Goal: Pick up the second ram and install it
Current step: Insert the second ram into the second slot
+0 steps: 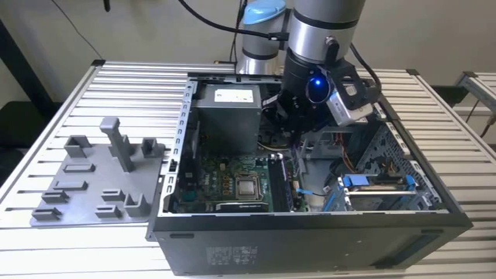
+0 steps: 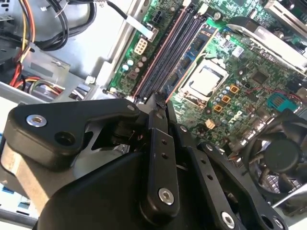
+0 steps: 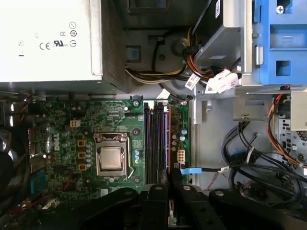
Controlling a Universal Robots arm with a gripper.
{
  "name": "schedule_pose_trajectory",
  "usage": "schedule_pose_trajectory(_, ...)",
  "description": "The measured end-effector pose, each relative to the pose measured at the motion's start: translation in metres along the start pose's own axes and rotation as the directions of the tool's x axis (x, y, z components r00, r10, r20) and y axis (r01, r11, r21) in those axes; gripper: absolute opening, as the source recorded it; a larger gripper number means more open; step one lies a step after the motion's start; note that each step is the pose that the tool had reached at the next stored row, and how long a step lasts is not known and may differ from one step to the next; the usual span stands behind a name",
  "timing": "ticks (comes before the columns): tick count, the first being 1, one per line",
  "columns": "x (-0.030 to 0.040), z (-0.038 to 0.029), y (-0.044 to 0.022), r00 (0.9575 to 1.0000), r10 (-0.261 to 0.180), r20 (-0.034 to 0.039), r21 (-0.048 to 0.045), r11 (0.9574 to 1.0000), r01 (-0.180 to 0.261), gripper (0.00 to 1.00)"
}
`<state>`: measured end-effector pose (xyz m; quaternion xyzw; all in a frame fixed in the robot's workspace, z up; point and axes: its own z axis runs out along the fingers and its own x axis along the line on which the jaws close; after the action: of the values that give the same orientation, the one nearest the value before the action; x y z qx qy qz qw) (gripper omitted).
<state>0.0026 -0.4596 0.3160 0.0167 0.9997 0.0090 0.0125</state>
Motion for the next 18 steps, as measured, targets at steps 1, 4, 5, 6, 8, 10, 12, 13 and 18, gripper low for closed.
schedule_pose_trajectory(1,0.0011,0.0011,-0.0001,1.0,-0.003,0.0,-0.0001,1.0,0.003,0.14)
schedule_pose_trajectory(4,0.0087,0.0047,-0.0004,1.0,-0.006,0.005,-0.0003,1.0,0.006,0.14)
schedule_pose_trajectory(5,0.0115,0.0059,-0.0005,1.0,-0.006,0.0078,-0.0003,1.0,0.006,0.14)
schedule_pose_trajectory(6,0.0129,0.0076,-0.0006,0.9999,-0.006,0.01,-0.0004,1.0,0.006,0.14)
schedule_pose_trajectory(8,0.0131,0.0111,-0.0006,0.9999,-0.006,0.0117,-0.0005,1.0,0.006,0.14)
schedule_pose_trajectory(10,0.0132,0.0147,-0.0007,0.9999,-0.006,0.0122,-0.0005,1.0,0.006,0.14)
schedule_pose_trajectory(12,0.0133,0.0183,-0.0008,0.9999,-0.006,0.0123,-0.0005,1.0,0.006,0.14)
schedule_pose_trajectory(13,0.0134,0.0202,-0.0008,0.9999,-0.006,0.0125,-0.0005,1.0,0.006,0.14)
schedule_pose_trajectory(18,0.0145,0.0292,-0.001,0.9999,-0.006,0.0156,-0.0005,1.0,0.006,0.14)
